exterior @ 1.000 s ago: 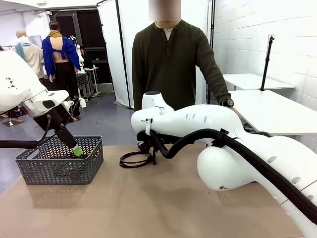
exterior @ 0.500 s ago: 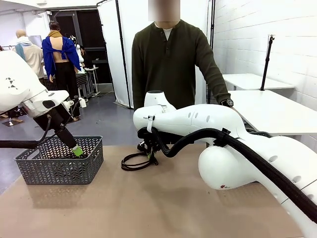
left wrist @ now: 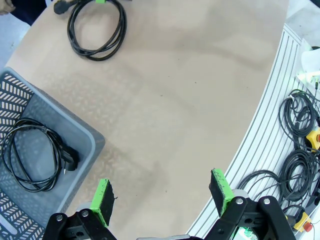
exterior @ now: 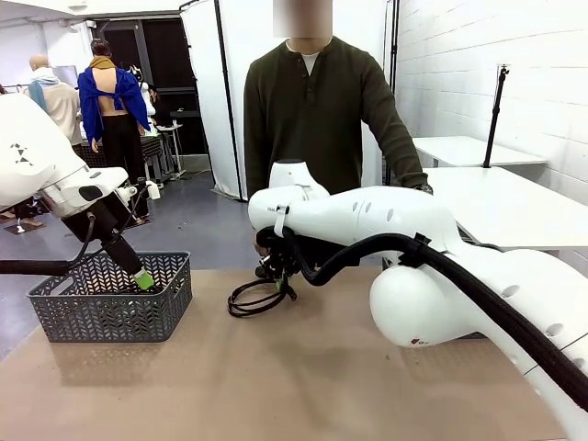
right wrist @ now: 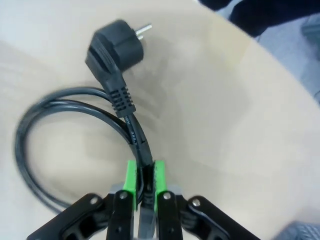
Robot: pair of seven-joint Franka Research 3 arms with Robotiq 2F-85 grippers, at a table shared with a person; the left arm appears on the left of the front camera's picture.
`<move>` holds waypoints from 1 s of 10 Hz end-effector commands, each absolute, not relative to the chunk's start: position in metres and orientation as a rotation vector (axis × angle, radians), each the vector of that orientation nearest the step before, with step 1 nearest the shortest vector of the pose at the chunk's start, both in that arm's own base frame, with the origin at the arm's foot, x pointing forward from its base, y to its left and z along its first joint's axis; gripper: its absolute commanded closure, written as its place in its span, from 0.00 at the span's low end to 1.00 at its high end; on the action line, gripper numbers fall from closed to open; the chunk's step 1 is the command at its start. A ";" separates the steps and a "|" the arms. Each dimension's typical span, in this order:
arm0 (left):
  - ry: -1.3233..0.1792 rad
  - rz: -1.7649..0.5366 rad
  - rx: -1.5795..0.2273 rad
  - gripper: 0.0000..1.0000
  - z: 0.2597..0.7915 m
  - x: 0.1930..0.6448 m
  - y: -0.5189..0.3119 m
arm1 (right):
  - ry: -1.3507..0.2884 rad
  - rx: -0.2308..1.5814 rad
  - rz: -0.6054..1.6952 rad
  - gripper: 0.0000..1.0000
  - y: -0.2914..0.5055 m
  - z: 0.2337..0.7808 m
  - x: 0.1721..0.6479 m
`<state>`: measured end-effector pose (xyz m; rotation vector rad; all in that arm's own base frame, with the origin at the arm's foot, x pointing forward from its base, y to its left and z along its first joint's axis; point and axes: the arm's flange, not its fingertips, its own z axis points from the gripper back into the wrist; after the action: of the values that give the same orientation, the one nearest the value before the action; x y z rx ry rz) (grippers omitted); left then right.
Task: Organize the cables according to human instructions.
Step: Pick up a bundle of cables and place it in the basket indicated by the human.
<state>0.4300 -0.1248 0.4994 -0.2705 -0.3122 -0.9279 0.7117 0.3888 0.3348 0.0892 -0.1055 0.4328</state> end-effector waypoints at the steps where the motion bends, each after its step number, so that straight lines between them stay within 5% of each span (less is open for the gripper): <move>1: -0.315 -0.928 -0.268 0.00 0.501 0.431 -0.125 | -0.037 0.088 0.554 1.00 0.377 0.377 0.718; 10: -0.315 -0.928 -0.268 0.00 0.501 0.431 -0.125 | -0.009 0.048 1.159 1.00 0.297 0.482 0.659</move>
<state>0.4301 -0.1248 0.4994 -0.2705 -0.3122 -0.9280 0.6883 0.3116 0.4933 0.0316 -0.0268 1.1454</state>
